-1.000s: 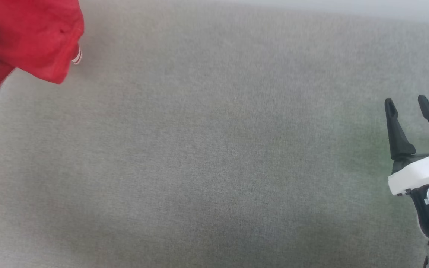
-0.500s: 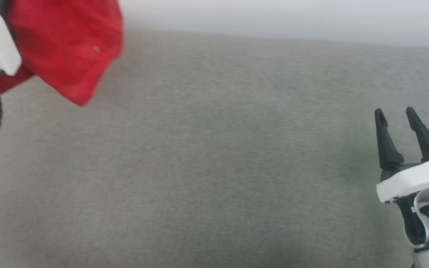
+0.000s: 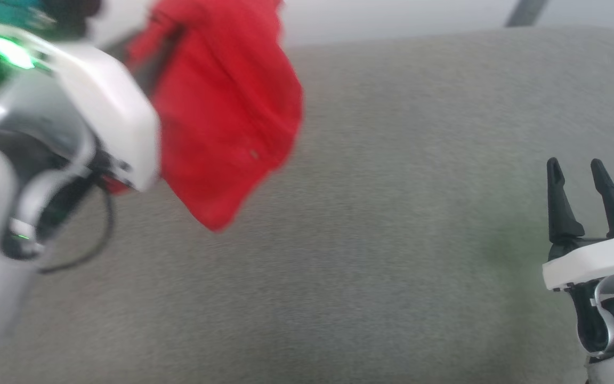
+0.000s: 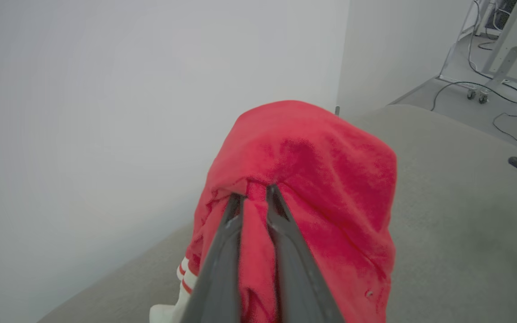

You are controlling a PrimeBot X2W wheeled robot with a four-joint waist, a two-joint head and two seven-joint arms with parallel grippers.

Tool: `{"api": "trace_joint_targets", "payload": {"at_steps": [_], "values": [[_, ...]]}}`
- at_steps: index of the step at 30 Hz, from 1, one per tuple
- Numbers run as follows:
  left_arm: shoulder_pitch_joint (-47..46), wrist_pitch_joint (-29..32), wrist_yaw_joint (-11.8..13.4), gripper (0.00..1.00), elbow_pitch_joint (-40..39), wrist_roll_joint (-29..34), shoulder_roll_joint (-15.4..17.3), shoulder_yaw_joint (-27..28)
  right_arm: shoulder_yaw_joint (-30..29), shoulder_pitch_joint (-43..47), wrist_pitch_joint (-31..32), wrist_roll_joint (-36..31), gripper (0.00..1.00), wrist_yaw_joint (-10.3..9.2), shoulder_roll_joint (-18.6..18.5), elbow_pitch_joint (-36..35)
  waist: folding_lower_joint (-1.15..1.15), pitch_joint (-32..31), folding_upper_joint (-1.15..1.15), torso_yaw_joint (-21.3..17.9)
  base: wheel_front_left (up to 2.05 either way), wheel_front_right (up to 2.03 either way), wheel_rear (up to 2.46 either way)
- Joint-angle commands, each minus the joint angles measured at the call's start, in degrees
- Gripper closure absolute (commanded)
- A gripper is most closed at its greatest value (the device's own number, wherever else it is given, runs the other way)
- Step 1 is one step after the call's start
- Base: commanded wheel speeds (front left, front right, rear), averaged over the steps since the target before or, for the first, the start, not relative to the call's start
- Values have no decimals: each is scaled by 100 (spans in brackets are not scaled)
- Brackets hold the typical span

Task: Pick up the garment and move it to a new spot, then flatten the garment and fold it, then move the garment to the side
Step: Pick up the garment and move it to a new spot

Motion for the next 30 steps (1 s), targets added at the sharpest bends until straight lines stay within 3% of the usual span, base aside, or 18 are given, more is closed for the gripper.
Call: {"api": "trace_joint_targets", "payload": {"at_steps": [1, 9, 15, 23, 24, 25, 26, 27, 28, 30], "values": [[127, 85, 28, 100, -40, 69, -144, -207, 0, -1, -101, 52, 0, -2, 71, 57, 0, 160, 0, -376, 0, 0, 0], [557, 162, -156, 100, 370, 110, -550, -959, 80, -35, -278, 91, 0, -2, 225, 315, 0, 282, 0, -667, 0, 0, 0], [1040, 34, -386, 100, 1189, 176, -850, -1596, 223, -128, -408, 134, 0, -2, 306, 537, 0, 320, 0, -763, 0, 0, 0], [1271, -285, -652, 100, 2366, 204, -1265, -2006, 398, -237, -492, 180, 0, -2, 273, 719, 0, 346, 0, -759, 0, 0, 0], [1257, -334, -695, 95, 2496, 209, -1305, -2035, 396, -245, -500, 175, 0, -2, 264, 735, 0, 348, 0, -749, 0, 0, 0], [1244, -349, -734, 73, 2631, 238, -1319, -2078, 397, -259, -510, 173, 0, -2, 259, 753, 0, 347, 0, -737, 0, 0, 0], [1234, -352, -780, 60, 2757, 233, -1344, -2122, 393, -279, -513, 172, 0, -2, 256, 770, 0, 342, 0, -719, 0, 0, 0], [1214, -404, -809, 35, 2854, 211, -1384, -2125, 410, -298, -516, 172, 0, -2, 249, 788, 0, 334, 0, -697, 0, 0, 0], [1181, -451, -836, 0, 2949, 189, -1420, -2117, 417, -311, -515, 172, 0, -2, 237, 808, 0, 322, 0, -670, 0, 0, 0], [1111, -564, -863, 0, 3084, 163, -1451, -2071, 427, -311, -520, 182, 0, -2, 207, 840, 0, 270, 0, -602, 0, 0, 0]]}}
